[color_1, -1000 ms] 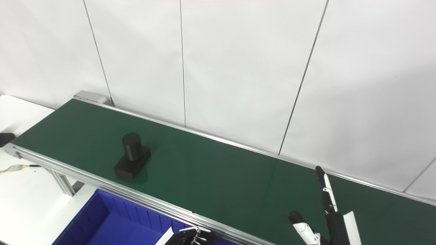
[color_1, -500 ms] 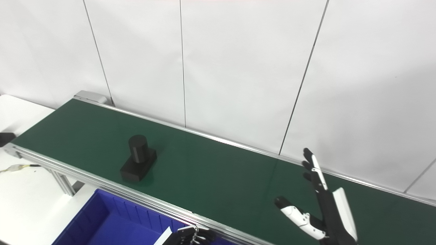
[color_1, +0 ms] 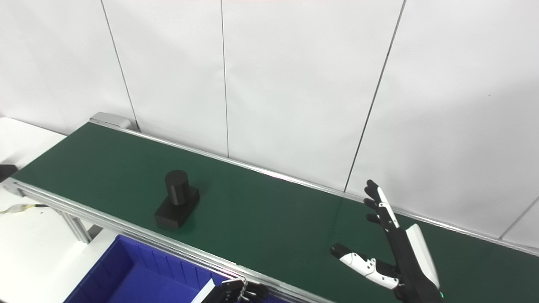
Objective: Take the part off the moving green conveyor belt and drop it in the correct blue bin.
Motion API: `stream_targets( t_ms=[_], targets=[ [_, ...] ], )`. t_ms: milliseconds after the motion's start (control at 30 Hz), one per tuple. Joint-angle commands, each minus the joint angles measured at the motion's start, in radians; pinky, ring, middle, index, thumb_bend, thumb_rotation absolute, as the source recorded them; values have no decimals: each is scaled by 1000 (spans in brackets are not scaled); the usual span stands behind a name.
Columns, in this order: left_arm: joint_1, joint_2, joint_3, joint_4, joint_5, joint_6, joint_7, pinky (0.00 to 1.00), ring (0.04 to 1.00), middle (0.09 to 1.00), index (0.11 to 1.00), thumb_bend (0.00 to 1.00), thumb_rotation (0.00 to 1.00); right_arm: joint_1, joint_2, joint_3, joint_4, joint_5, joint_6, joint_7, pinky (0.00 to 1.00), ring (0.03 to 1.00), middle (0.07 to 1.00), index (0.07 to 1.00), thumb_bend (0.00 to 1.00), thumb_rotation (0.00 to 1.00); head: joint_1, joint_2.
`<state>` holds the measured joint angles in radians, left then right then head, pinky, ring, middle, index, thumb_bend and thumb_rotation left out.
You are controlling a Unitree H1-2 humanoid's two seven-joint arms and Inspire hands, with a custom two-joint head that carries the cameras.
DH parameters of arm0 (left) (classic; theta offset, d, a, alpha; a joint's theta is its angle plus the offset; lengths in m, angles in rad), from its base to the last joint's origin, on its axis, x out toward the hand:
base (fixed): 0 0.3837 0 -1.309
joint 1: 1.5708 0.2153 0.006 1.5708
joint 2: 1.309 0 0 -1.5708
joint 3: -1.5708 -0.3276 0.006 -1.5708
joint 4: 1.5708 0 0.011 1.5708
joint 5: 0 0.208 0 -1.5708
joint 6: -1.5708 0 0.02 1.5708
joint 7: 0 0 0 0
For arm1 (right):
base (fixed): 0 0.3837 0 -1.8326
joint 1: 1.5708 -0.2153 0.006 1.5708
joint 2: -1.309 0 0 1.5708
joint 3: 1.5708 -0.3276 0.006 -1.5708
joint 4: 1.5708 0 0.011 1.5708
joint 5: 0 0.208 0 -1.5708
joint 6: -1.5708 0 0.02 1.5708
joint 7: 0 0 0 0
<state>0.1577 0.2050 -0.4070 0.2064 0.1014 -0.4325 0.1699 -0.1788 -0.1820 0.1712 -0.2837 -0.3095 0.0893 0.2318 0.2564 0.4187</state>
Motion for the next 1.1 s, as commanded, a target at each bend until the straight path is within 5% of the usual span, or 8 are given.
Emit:
stream_targets(
  t_ms=[0, 333, 1067],
  targets=[
    [-12, 5, 8, -22, -8, -37, -14, 535, 615, 673, 675, 1000, 178, -40, 0, -4, -19, 5, 17, 2, 814, 899, 940, 977, 744, 558, -45, 7],
    [6, 13, 40, -45, -34, -37, -51, 517, 603, 666, 675, 1000, 169, -62, 21, 25, -13, -30, 47, -4, 809, 890, 941, 955, 788, 547, -164, 27],
    [13, -4, 82, -46, -44, -37, -93, 513, 595, 658, 674, 1000, 173, -175, 15, 77, 39, -98, 119, 38, 787, 878, 922, 944, 898, 504, -162, 22]
  ],
)
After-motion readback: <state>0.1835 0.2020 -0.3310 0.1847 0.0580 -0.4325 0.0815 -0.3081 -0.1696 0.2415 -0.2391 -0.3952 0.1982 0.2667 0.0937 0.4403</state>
